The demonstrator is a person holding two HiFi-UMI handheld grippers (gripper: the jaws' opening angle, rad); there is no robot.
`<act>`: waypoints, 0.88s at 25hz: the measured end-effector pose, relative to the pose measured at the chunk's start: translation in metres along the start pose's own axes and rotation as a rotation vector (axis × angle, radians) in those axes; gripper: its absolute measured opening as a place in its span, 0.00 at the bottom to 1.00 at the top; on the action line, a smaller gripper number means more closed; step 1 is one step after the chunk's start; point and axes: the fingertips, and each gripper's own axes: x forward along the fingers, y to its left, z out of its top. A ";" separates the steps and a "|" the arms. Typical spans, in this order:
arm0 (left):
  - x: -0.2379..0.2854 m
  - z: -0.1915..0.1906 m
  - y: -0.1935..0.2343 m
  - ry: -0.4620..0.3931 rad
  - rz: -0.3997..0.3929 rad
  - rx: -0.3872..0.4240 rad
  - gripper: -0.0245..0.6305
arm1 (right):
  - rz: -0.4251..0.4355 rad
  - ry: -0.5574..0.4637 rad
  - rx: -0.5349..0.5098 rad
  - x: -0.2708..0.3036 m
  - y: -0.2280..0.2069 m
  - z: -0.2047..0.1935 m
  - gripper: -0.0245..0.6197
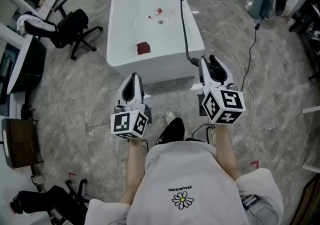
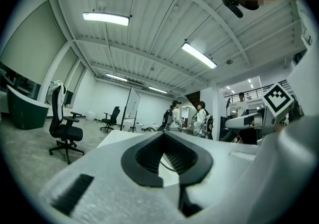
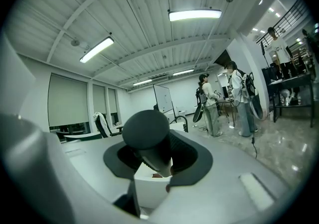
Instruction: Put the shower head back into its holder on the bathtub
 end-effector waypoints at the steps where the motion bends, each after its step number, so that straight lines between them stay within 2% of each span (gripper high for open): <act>1: 0.005 -0.003 0.001 0.005 -0.007 -0.003 0.04 | 0.002 -0.004 0.001 0.005 0.000 0.002 0.24; 6: 0.049 -0.014 0.001 0.015 -0.075 0.003 0.04 | 0.006 -0.024 -0.033 0.046 -0.002 0.013 0.23; 10: 0.107 -0.025 0.004 0.021 -0.128 0.000 0.04 | 0.004 -0.029 -0.060 0.087 -0.012 0.021 0.23; 16: 0.218 -0.037 0.039 0.033 -0.156 -0.075 0.04 | -0.015 -0.015 -0.067 0.177 -0.034 0.032 0.22; 22: 0.313 -0.031 0.073 0.060 -0.187 -0.085 0.04 | -0.068 0.011 -0.053 0.271 -0.059 0.049 0.22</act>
